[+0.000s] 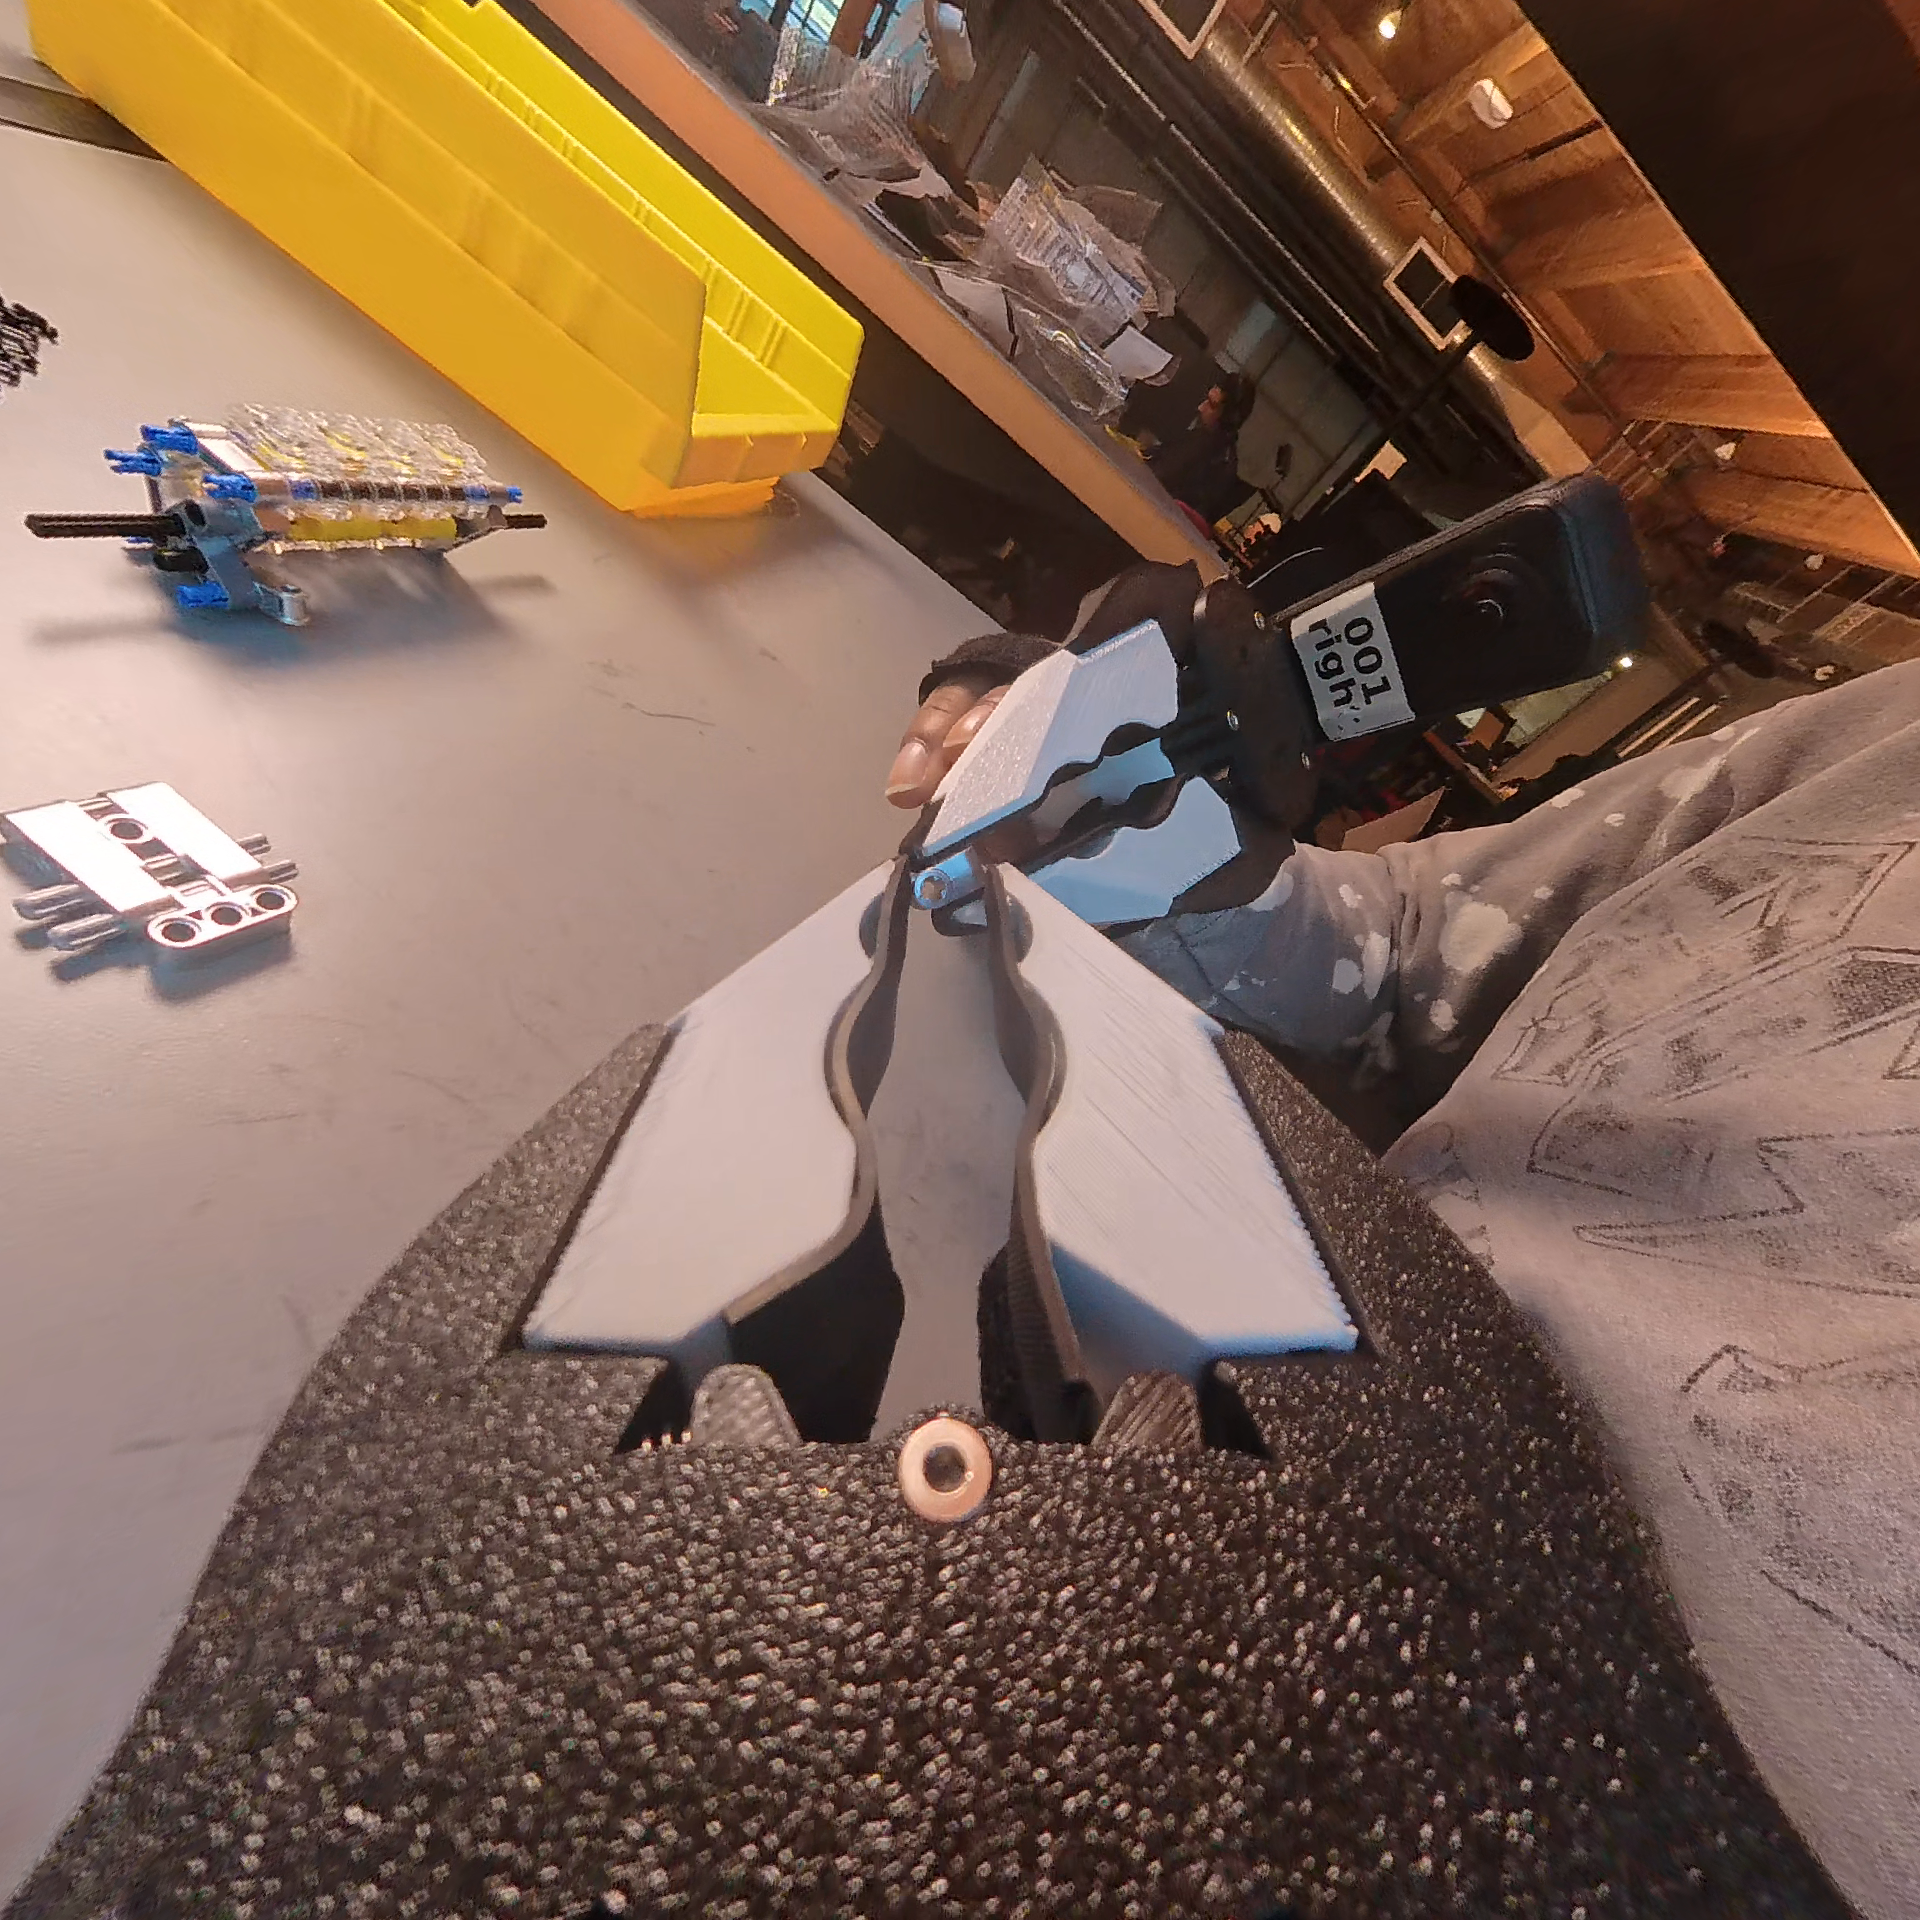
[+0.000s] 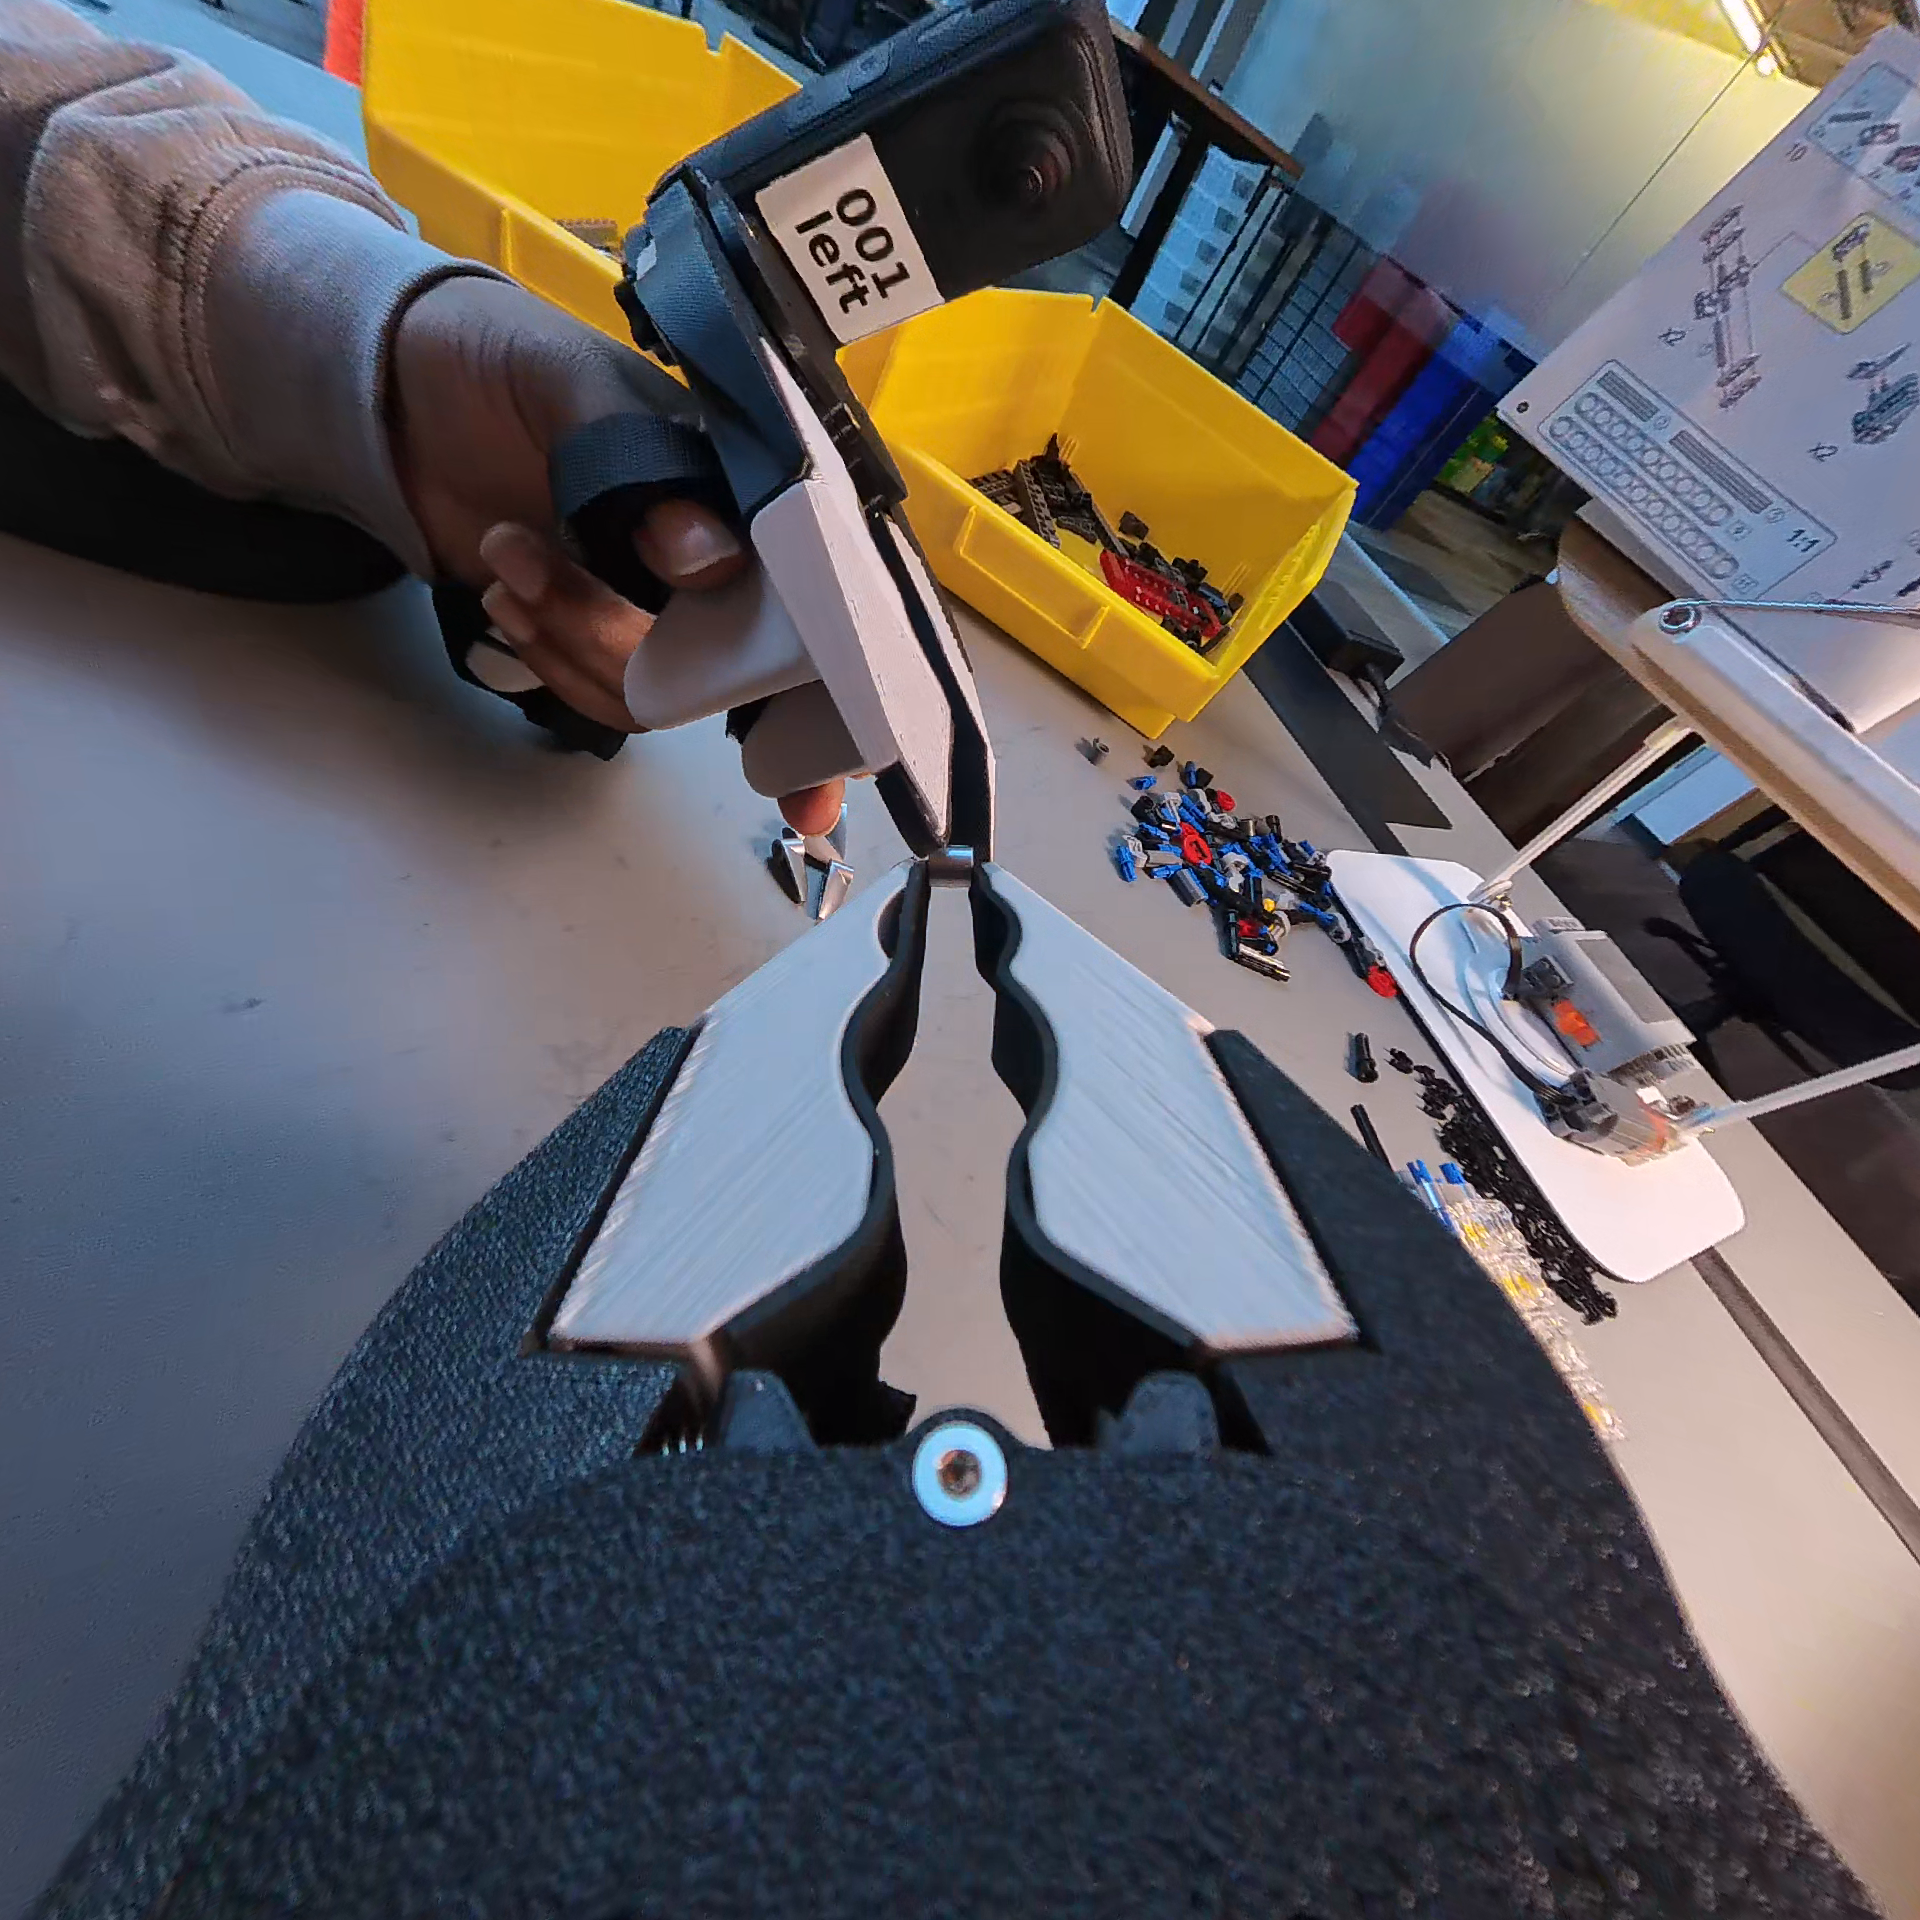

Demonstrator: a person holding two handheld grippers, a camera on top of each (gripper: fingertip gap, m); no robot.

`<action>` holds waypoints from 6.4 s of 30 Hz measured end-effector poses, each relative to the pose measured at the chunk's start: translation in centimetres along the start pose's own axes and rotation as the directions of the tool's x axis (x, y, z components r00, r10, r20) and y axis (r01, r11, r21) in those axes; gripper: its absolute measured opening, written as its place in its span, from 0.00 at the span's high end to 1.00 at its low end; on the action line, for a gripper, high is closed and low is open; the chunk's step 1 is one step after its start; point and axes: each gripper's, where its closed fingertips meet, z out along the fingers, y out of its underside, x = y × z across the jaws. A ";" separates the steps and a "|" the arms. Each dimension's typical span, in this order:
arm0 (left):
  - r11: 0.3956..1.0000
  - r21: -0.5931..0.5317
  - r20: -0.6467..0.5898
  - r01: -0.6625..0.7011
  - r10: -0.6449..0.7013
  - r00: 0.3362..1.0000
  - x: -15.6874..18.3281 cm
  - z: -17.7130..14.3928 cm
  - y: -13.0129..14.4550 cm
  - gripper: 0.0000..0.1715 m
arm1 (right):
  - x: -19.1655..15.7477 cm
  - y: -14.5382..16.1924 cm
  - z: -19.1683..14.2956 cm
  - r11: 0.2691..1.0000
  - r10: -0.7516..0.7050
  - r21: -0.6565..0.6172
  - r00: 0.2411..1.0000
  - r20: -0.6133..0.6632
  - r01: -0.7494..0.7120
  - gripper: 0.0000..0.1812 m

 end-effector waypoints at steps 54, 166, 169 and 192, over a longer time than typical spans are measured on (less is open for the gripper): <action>0.551 -0.120 0.231 -0.826 0.824 0.517 2.7 -0.2 -0.3 0.92 | -0.8 -3.1 -1.5 0.293 0.754 -0.127 0.148 0.640 -0.948 0.95; 0.809 -0.377 0.629 -0.451 0.581 0.516 -12.2 -5.1 -5.1 0.82 | 4.2 1.3 -2.4 0.490 0.824 0.048 0.481 0.300 -0.870 0.96; 0.825 -0.465 0.686 -0.321 0.565 0.459 -16.9 -6.2 -7.3 0.77 | 4.4 1.4 -2.3 0.493 0.824 0.060 0.488 0.286 -0.868 0.96; 0.862 -0.435 0.870 0.260 0.328 0.368 -30.1 -6.7 -9.8 0.83 | 4.0 -0.9 -3.4 0.469 0.797 0.089 0.465 0.386 -0.878 0.96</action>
